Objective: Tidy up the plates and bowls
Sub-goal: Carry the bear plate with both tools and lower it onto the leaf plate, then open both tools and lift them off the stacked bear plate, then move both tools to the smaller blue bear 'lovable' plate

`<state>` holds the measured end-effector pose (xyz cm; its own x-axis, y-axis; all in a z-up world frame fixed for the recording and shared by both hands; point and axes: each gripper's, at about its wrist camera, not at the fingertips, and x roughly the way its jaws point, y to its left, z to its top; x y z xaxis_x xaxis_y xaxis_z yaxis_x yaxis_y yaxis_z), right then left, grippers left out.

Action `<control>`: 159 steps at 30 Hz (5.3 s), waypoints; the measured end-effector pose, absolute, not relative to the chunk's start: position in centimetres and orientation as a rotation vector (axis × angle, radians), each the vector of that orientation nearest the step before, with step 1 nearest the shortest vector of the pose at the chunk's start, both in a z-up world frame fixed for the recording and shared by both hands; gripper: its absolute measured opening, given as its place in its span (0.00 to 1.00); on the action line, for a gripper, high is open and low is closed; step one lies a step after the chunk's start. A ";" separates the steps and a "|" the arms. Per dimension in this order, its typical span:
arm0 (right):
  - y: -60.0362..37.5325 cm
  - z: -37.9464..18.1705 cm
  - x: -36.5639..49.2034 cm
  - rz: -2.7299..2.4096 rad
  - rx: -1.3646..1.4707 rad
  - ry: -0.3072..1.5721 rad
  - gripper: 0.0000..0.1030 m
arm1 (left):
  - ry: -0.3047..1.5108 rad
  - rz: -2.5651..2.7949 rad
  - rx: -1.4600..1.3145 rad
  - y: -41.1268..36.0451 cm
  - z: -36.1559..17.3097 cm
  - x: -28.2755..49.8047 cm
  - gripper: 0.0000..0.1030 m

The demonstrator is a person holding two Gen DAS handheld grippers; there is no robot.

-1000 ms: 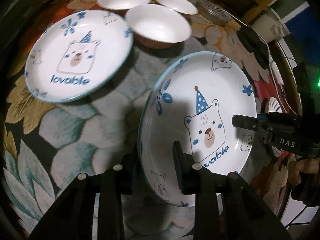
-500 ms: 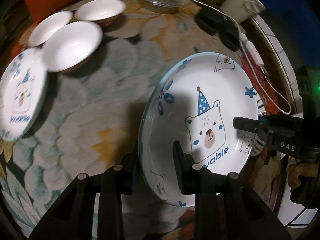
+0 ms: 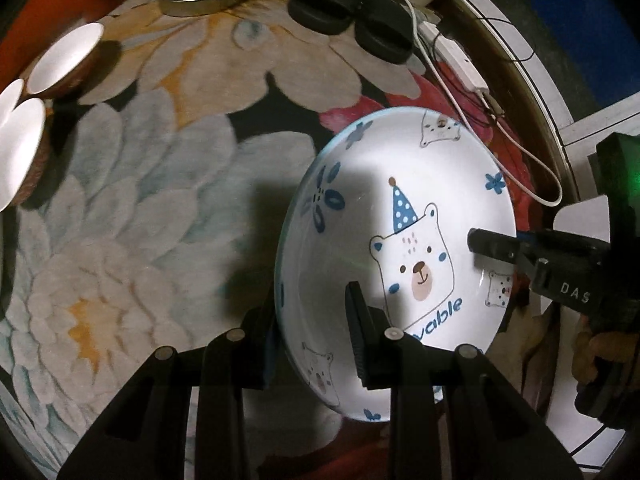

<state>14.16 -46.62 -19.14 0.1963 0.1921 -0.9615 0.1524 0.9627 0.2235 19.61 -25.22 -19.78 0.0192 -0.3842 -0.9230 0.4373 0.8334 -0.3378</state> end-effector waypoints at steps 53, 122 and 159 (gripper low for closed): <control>-50.8 -19.3 12.6 -0.205 0.222 1.340 0.99 | 1.287 -0.604 0.240 -31.7 -18.9 19.4 0.97; -32.5 -19.5 18.0 -0.007 0.067 1.377 1.00 | 1.276 -0.282 0.073 -7.2 -19.6 21.3 0.99; -8.7 -22.7 26.9 0.297 0.134 1.409 0.98 | 1.226 0.019 -0.143 16.3 -23.1 31.0 0.97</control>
<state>26.90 -8.74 -22.67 0.1319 0.2828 -0.9501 -0.1250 0.9555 0.2671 31.00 16.25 -23.08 0.3394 -0.0628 -0.9385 -0.0916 0.9908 -0.0995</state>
